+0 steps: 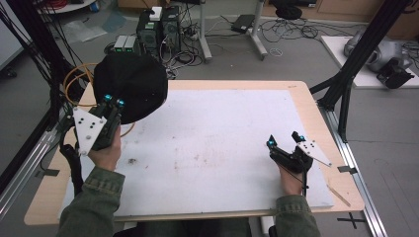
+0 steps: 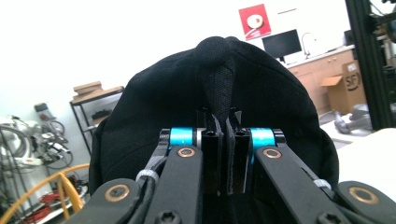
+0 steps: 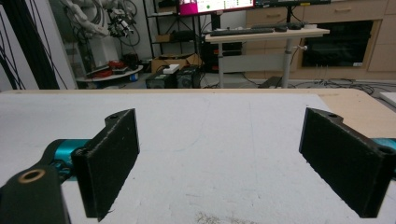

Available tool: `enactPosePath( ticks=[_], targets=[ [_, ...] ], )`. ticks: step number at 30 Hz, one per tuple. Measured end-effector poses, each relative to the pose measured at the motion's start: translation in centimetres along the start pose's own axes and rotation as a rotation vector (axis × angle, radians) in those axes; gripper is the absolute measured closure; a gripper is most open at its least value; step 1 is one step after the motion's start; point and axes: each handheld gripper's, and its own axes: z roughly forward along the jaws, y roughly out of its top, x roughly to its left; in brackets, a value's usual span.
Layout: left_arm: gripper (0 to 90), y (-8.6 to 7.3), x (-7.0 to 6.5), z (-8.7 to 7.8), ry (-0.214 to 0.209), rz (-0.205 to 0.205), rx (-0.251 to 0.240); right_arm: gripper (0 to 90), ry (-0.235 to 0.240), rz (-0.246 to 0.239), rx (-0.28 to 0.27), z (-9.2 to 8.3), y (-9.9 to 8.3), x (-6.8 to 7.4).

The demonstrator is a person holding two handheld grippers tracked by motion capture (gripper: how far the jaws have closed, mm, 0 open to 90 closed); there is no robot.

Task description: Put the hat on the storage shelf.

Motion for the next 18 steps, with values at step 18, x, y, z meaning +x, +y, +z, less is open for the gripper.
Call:
enactPosePath(
  ticks=[18],
  targets=[
    [87.1,0.5,3.7,1.3,0.098,-0.022,-0.005,11.3,0.002,-0.005,0.006,0.0,0.0,0.0]
  ],
)
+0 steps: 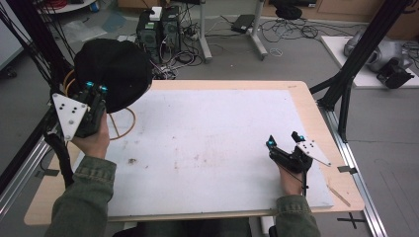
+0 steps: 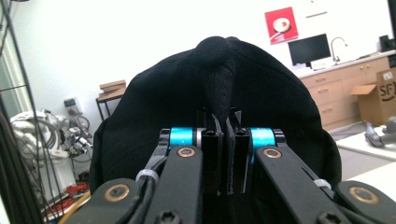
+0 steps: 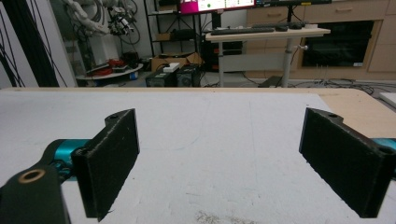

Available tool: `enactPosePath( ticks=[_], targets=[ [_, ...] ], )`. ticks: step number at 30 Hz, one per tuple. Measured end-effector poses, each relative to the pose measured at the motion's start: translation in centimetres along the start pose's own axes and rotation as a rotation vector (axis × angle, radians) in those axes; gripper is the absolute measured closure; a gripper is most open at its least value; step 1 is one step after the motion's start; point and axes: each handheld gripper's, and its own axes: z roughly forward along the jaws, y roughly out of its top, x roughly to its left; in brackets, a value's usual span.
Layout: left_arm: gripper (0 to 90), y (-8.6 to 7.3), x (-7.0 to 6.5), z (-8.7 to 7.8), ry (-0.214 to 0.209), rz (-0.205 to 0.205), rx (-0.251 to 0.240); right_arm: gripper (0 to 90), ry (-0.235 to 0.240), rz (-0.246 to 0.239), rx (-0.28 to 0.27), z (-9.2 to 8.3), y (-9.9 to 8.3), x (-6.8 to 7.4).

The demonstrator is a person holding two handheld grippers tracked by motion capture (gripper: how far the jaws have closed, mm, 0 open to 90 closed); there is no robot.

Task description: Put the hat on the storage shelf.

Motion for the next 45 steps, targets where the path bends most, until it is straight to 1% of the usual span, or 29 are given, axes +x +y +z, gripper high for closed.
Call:
enactPosePath(
  ticks=[3,7,10,12,16,19,22,23,24,25,28,30,32,35,39,41,45],
  targets=[
    [87.1,0.0,0.7,0.5,0.016,-0.012,0.005,11.3,-0.001,-0.004,-0.006,0.0,0.0,0.0],
    [87.0,-0.1,1.5,0.9,0.037,-0.008,0.012,11.3,0.001,0.001,-0.001,0.0,0.0,0.1],
    [87.1,-0.3,2.1,1.6,0.046,-0.021,0.024,11.3,0.004,-0.003,-0.001,0.0,0.0,0.0],
    [87.0,-0.4,2.4,1.9,0.055,-0.015,0.031,11.3,0.007,-0.001,0.006,0.0,0.0,0.1],
    [87.1,-0.2,3.0,2.4,0.071,0.008,0.049,11.3,0.006,-0.01,0.002,0.0,0.0,0.0],
    [87.1,-0.2,3.7,2.5,0.089,-0.001,0.057,11.3,0.009,0.002,0.01,0.0,-0.1,0.1],
    [87.0,-0.3,4.4,2.5,0.102,-0.018,0.073,11.3,0.011,-0.007,0.005,0.0,0.0,0.1],
    [87.0,-0.5,4.7,2.5,0.097,-0.035,0.08,11.3,0.009,-0.007,0.005,0.0,0.0,0.0],
    [87.0,-0.5,4.9,2.6,0.088,-0.053,0.091,11.3,0.009,-0.003,0.006,-0.1,0.0,0.1],
    [87.0,-0.6,5.0,2.7,0.089,-0.059,0.099,11.3,0.011,0.0,0.007,0.0,-0.1,0.1],
    [87.0,-0.9,5.2,3.0,0.092,-0.062,0.118,11.3,0.013,-0.007,0.005,0.0,-0.1,0.1],
    [87.0,-1.1,5.3,3.3,0.101,-0.072,0.14,11.3,0.014,-0.005,0.007,0.0,-0.1,0.1],
    [87.0,-1.4,5.5,3.7,0.095,-0.087,0.168,11.3,0.014,-0.007,0.007,0.0,-0.1,0.0],
    [86.9,-1.5,5.8,4.1,0.098,-0.104,0.199,11.3,0.015,-0.004,0.006,0.0,-0.1,0.1],
    [86.7,-1.6,6.1,4.6,0.106,-0.101,0.271,11.3,0.021,0.0,0.01,0.0,-0.1,0.0],
    [86.6,-1.8,6.2,4.8,0.103,-0.123,0.299,11.3,0.026,0.0,0.011,0.0,-0.1,0.0],
    [86.4,-2.1,6.5,5.2,0.099,-0.136,0.34,11.3,0.03,-0.006,0.008,0.0,-0.1,0.0]
  ],
)
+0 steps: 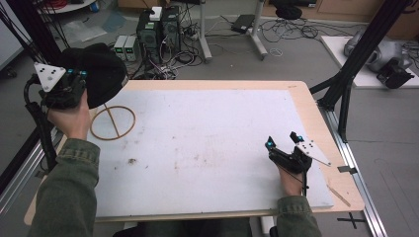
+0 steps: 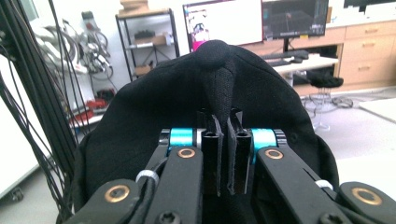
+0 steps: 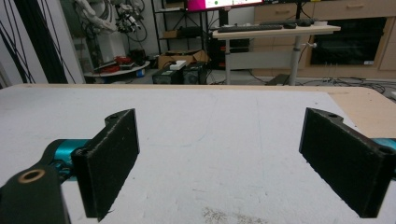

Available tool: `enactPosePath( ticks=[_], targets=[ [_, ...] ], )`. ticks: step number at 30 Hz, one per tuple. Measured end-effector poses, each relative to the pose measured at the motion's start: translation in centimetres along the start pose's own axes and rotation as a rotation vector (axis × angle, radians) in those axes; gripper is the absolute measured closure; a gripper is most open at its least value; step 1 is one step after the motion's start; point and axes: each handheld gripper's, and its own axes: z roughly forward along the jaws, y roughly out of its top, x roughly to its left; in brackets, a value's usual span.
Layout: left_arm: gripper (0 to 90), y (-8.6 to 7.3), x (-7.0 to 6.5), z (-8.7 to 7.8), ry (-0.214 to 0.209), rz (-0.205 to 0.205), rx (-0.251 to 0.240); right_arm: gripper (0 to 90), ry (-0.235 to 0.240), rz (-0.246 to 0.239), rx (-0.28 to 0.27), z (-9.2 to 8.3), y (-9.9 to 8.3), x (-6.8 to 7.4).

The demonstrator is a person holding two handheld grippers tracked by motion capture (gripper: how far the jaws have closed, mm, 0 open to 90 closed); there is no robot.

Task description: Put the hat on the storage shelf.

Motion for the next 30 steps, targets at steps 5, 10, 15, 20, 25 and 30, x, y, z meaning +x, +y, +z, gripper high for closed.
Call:
enactPosePath(
  ticks=[5,10,15,20,25,30],
  targets=[
    [85.8,0.1,0.1,0.3,-0.013,0.001,0.023,11.3,0.0,0.004,0.0,0.0,0.0,0.0],
    [84.6,0.1,0.0,0.5,-0.018,0.014,0.038,11.3,0.0,0.003,-0.001,0.0,0.0,0.0],
    [78.0,-0.1,-0.5,0.6,-0.021,0.028,0.053,11.3,0.0,0.004,0.0,0.0,0.0,0.0],
    [74.4,-0.4,-0.8,0.7,0.009,0.028,0.058,11.3,0.002,0.006,-0.005,-0.1,0.0,0.0],
    [67.4,-1.1,-0.5,0.7,0.035,-0.004,0.061,11.3,0.004,0.003,-0.009,-0.1,0.0,-0.1],
    [57.8,-1.7,-0.4,0.4,0.051,-0.023,0.041,11.3,-0.003,0.007,-0.013,-0.1,0.1,0.0]
  ],
)
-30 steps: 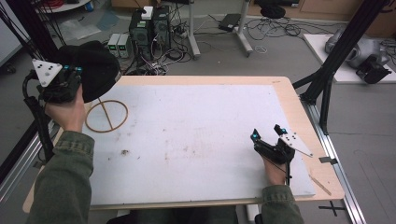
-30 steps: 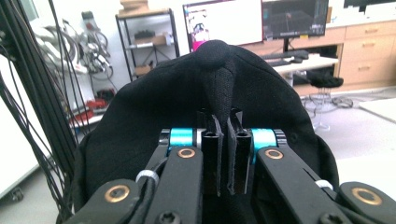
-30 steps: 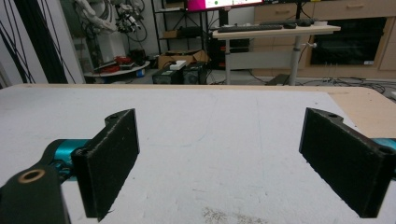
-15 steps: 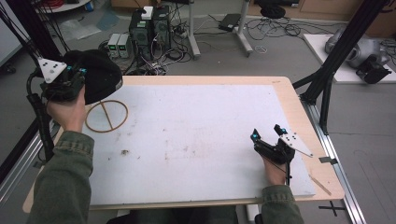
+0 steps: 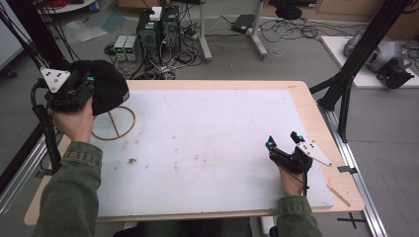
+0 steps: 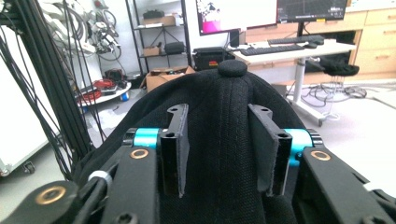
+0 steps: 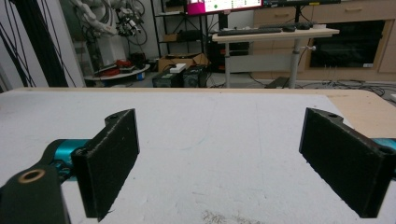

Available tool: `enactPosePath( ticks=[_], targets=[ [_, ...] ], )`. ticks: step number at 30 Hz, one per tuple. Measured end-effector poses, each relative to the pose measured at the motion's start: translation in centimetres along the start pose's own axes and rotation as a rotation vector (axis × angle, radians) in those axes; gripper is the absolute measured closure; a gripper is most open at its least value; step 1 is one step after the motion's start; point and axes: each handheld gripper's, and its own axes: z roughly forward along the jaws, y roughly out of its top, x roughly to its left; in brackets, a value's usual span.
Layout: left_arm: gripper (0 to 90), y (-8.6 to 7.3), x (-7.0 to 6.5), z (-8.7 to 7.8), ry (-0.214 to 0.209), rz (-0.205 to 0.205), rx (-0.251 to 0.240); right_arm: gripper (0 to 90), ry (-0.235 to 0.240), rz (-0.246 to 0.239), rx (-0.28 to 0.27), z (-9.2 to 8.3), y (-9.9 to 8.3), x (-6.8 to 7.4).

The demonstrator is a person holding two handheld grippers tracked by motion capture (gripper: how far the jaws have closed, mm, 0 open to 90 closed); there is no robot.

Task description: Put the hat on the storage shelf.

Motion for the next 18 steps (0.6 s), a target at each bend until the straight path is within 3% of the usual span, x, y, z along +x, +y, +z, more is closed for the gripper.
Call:
enactPosePath(
  ticks=[3,8,13,18],
  targets=[
    [46.6,-0.2,0.0,-0.1,0.016,0.002,-0.007,11.3,-0.002,-0.001,0.0,0.0,0.0,0.0],
    [27.7,-0.3,0.4,-0.6,0.044,-0.03,-0.056,11.2,-0.002,-0.001,0.001,0.0,0.0,0.0],
    [22.7,-0.6,0.6,-1.3,0.02,-0.045,-0.066,11.2,-0.008,0.001,-0.004,-0.1,0.0,0.0],
    [22.7,-1.4,0.1,-2.5,0.0,-0.032,-0.096,11.2,-0.02,0.009,-0.017,-0.2,0.1,-0.1]
  ],
)
